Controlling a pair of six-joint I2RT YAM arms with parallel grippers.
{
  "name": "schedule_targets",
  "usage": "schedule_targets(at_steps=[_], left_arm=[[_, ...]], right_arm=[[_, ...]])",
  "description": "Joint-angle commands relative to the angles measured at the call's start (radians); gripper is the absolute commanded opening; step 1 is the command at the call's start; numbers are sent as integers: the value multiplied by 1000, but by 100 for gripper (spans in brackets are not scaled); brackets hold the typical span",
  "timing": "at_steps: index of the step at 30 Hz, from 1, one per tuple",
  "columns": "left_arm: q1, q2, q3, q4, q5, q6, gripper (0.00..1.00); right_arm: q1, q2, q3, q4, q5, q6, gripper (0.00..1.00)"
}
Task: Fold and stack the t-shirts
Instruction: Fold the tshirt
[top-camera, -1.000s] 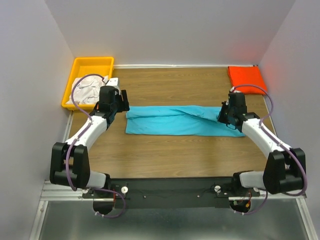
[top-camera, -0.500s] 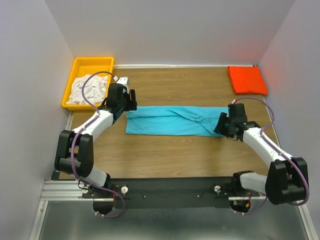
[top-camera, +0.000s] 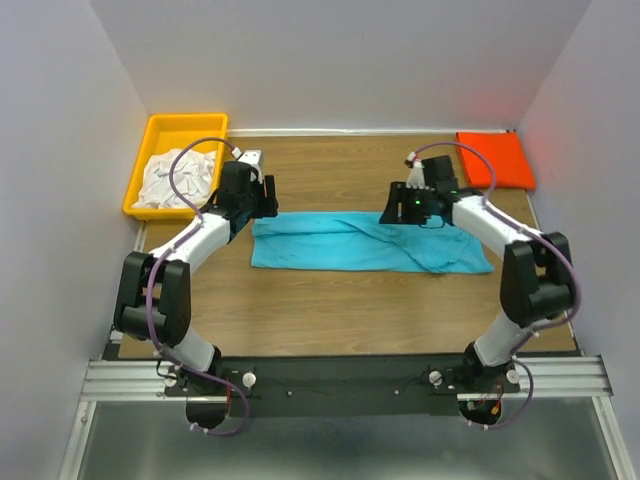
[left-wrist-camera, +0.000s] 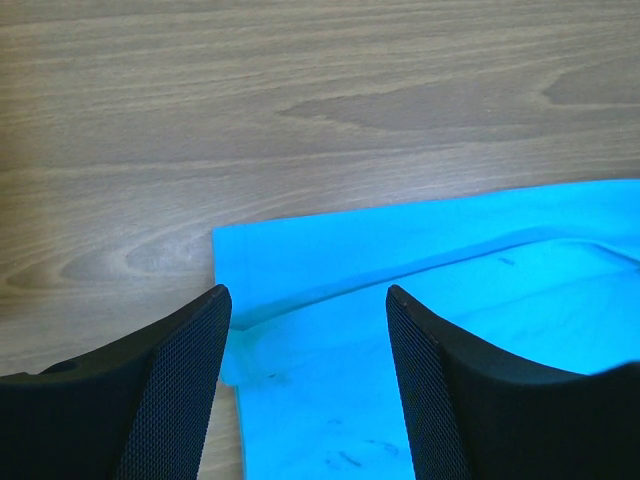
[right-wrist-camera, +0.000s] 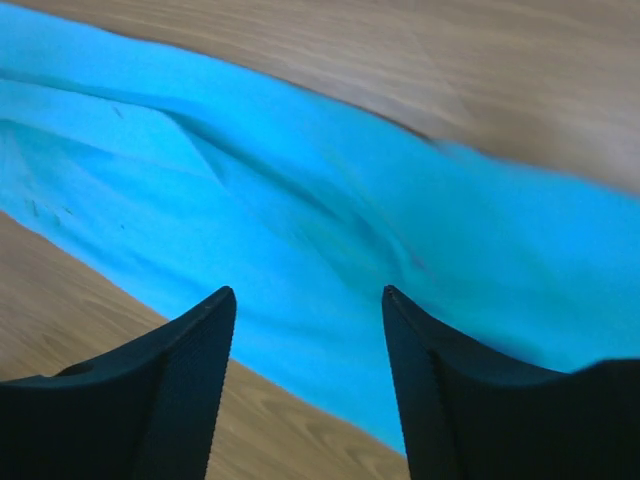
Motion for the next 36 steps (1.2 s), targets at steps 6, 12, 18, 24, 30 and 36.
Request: schedule_targets(at_steps=[6, 12, 18, 24, 30, 36], left_arm=[[-7, -129, -41, -45, -41, 19, 72], [-7, -215, -103, -69, -46, 5, 72], [-7, -261, -152, -73, -75, -8, 72], [-7, -263, -159, -73, -74, -12, 72], [-7, -239, -150, -66, -60, -13, 72], [-7, -228, -147, -63, -58, -7, 72]], right_arm=[[167, 352, 287, 122, -202, -71, 84], [205, 512, 407, 140, -249, -74, 88], [228, 537, 407, 139, -335, -82, 88], [250, 469, 321, 139, -410, -94, 88], [253, 428, 247, 139, -439, -103, 88], [258, 351, 181, 139, -430, -106, 88]])
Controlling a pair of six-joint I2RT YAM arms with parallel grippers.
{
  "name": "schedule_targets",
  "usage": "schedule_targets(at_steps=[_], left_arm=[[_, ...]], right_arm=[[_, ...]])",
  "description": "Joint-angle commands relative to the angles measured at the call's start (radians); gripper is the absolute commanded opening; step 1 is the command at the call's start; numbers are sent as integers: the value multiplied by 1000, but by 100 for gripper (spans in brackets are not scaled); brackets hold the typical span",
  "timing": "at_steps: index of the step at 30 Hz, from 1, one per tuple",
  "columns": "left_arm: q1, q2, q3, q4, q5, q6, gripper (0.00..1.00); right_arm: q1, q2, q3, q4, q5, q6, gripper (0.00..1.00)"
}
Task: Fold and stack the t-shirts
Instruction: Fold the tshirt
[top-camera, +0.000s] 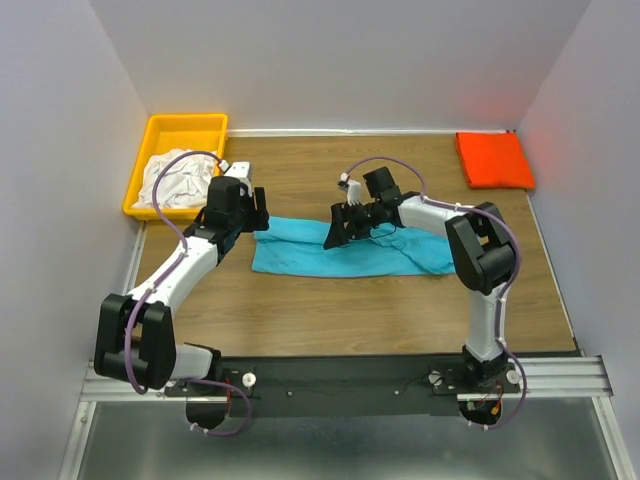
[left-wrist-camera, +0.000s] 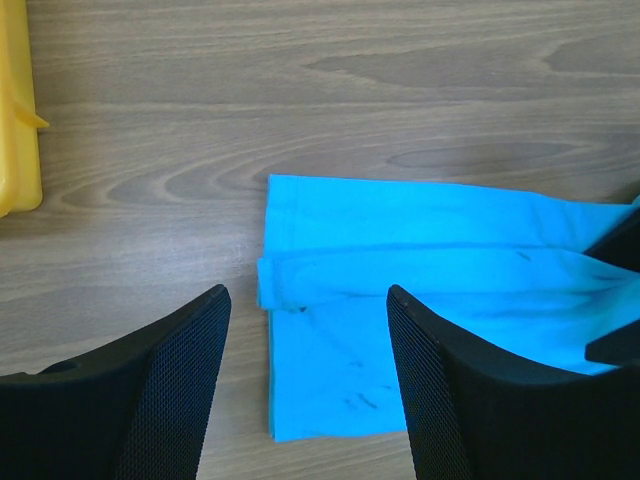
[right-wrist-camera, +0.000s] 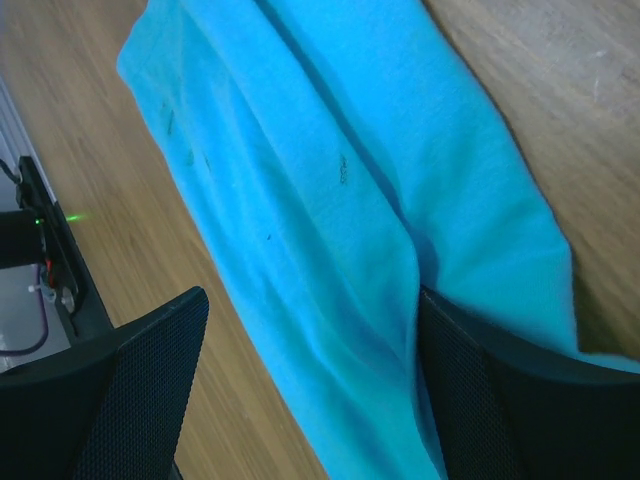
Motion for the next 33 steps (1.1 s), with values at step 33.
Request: schedule_targets(at_steps=[33], left_arm=[[-32, 88, 8, 12, 106, -32, 72]], right_arm=[[40, -163, -145, -13, 5, 15, 89]])
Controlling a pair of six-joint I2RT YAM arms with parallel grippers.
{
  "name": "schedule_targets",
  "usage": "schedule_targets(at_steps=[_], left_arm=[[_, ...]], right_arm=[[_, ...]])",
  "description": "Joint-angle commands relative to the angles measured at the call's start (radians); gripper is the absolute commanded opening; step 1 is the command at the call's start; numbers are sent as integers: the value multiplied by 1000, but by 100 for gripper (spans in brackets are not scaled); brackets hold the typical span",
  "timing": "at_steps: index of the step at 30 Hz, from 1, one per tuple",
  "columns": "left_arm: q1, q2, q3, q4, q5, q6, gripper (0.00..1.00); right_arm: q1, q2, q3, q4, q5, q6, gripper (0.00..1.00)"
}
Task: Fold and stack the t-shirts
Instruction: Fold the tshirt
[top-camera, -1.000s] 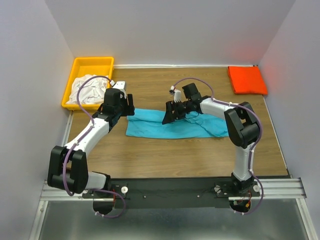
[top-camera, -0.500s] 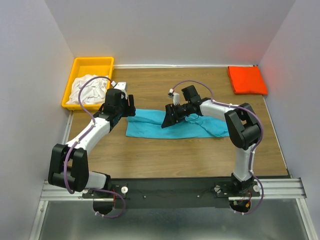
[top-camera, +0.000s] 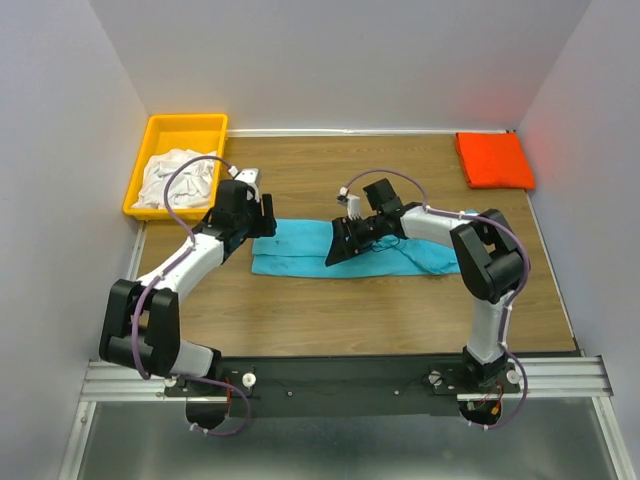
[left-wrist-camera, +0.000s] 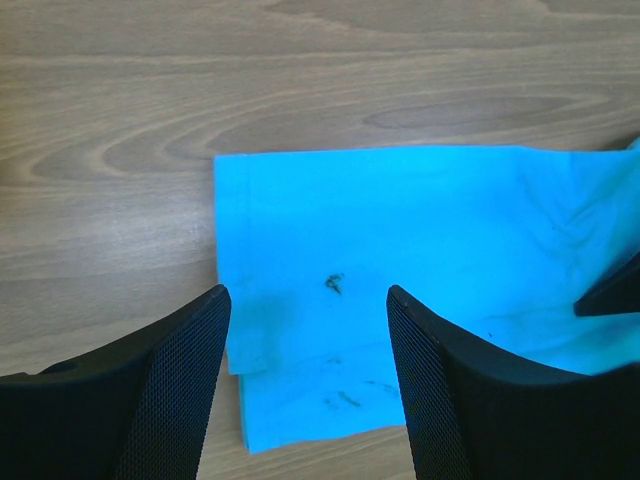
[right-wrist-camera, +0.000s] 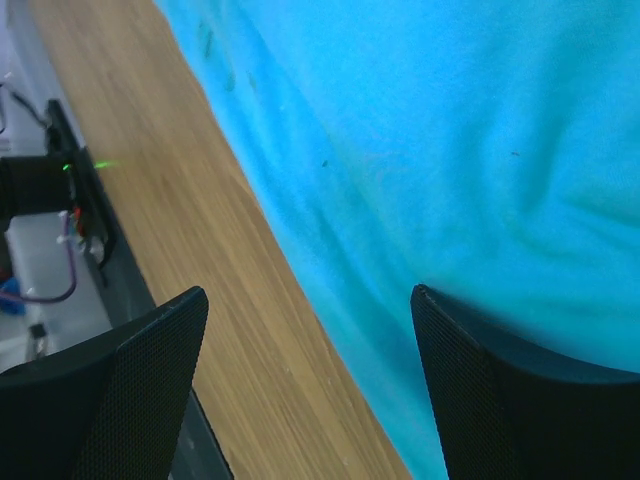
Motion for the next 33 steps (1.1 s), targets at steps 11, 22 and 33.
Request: schedule_targets(at_steps=[11, 22, 33], left_arm=[[-46, 230, 91, 12, 17, -61, 72], [-11, 362, 126, -4, -4, -67, 72], [0, 380, 131, -7, -4, -67, 72]], right_arm=[[-190, -362, -87, -65, 613, 122, 91], [-613, -420, -198, -55, 831, 302, 73], [-788, -273, -176, 38, 731, 301, 54]])
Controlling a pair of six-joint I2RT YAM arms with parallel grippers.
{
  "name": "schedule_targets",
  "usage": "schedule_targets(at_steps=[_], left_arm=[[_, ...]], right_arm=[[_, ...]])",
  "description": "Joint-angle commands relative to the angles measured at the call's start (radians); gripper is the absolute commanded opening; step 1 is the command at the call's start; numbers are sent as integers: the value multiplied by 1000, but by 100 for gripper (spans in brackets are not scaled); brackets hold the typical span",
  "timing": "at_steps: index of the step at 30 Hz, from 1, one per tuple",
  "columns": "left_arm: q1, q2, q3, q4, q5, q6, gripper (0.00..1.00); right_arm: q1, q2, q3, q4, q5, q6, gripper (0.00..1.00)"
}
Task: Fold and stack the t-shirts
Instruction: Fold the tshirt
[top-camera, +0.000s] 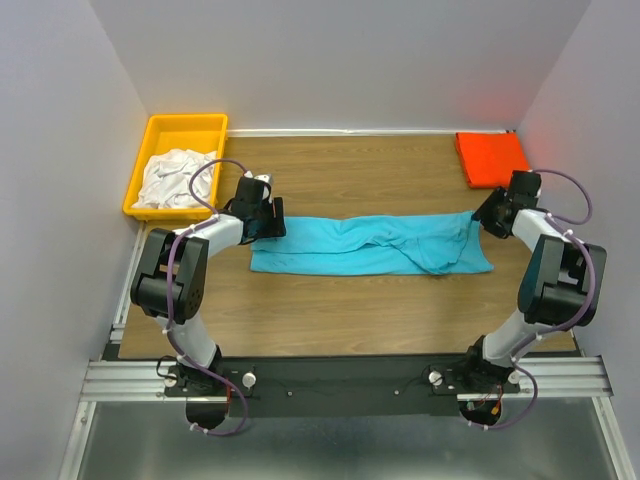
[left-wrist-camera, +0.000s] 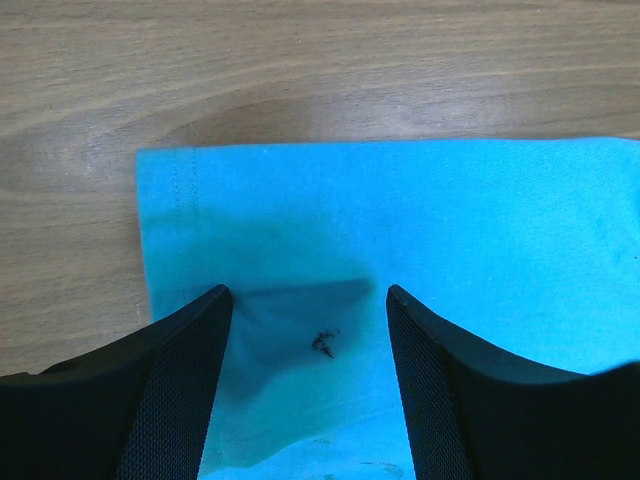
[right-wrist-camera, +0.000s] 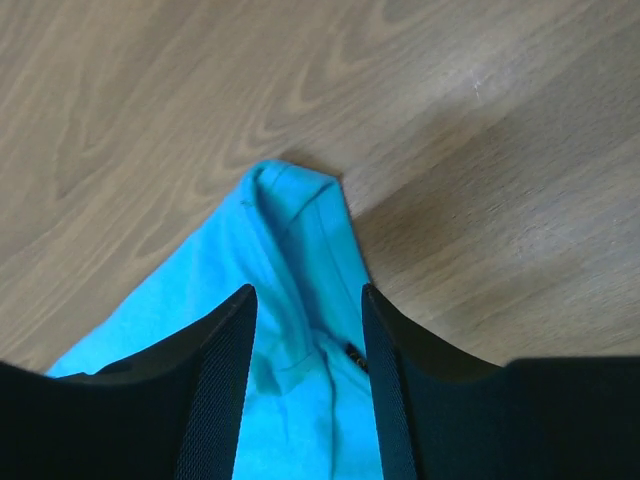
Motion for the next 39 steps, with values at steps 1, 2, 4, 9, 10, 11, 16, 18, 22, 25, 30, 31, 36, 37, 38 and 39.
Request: schedule_targets(at_steps=[1, 2, 4, 9, 10, 11, 16, 18, 22, 25, 30, 31, 36, 37, 38, 39], left_arm=[[7, 35, -2, -24, -20, -4, 72], [8, 35, -2, -23, -17, -4, 72], [8, 33, -2, -23, -19, -2, 72], [8, 32, -5, -24, -23, 3, 72], [7, 32, -5, -24, -23, 1, 72], [8, 32, -4, -24, -25, 3, 72], [8, 38, -2, -26, -20, 4, 72], [8, 38, -2, -24, -22, 4, 72], [8, 39, -2, -26, -25, 4, 72], [8, 39, -4, -29, -28, 6, 72], [8, 45, -1, -33, -35, 7, 72], [8, 47, -1, -36, -40, 7, 72], [8, 50, -1, -46, -52, 10, 72], [10, 50, -1, -49, -55, 10, 72], [8, 52, -1, -50, -57, 10, 72], [10, 52, -1, -53, -60, 10, 72]], right_arm=[[-16, 53, 15, 55, -36, 12, 53], [-18, 69, 23, 58, -36, 10, 51], [-24, 89, 29, 72, -51, 6, 49], [-26, 125, 34, 115, -128, 7, 43], [-26, 128, 32, 119, -137, 7, 43], [-26, 131, 31, 123, -145, 6, 42], [-27, 139, 28, 136, -159, 6, 42], [-29, 145, 31, 139, -162, 3, 41], [-30, 162, 32, 144, -163, -2, 36], [-35, 175, 35, 150, -174, 0, 29], [-44, 172, 43, 152, -176, -2, 12], [-47, 168, 46, 152, -174, -4, 10], [-82, 160, 84, 149, -174, 0, 6], [-95, 166, 101, 149, -179, 1, 6], [-101, 172, 109, 147, -180, 1, 6], [-107, 178, 120, 147, -186, 3, 6]])
